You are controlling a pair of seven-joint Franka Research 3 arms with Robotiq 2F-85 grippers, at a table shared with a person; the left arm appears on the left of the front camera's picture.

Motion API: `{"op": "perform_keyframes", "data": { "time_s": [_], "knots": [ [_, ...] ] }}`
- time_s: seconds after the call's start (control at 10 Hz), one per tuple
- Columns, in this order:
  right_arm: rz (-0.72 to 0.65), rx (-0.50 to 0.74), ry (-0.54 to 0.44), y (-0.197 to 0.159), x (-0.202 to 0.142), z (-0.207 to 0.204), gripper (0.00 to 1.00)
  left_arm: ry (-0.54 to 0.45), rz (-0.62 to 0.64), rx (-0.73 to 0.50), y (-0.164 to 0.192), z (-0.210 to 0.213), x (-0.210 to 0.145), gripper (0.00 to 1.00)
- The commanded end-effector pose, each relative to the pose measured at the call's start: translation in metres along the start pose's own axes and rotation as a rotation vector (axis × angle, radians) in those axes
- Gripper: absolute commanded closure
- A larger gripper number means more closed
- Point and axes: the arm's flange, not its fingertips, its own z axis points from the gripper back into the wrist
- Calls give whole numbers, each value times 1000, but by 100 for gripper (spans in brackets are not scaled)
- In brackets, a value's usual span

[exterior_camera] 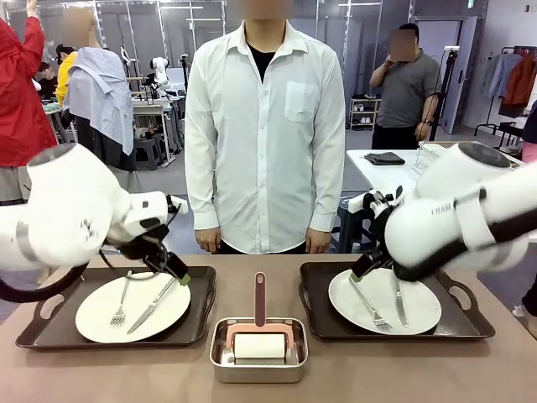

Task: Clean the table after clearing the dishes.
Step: When the left (or right) Handle tray is removed, use the left hand (or right hand) to clean the left (or right) side of the table with the Lint Roller.

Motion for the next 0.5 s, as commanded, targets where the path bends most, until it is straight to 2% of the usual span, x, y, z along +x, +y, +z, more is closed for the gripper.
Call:
{"op": "perform_keyframes", "data": {
  "time_s": [0.0,0.2,0.4],
  "knots": [
    [-19,103,26,-31,17,2,0,44,1,-141,41,22,13,0],
    [-199,311,-32,-81,11,34,0,-42,75,-386,91,68,10,0],
    [-406,523,-119,-130,-24,70,0,-211,195,-576,145,110,-24,0]
  ]
}}
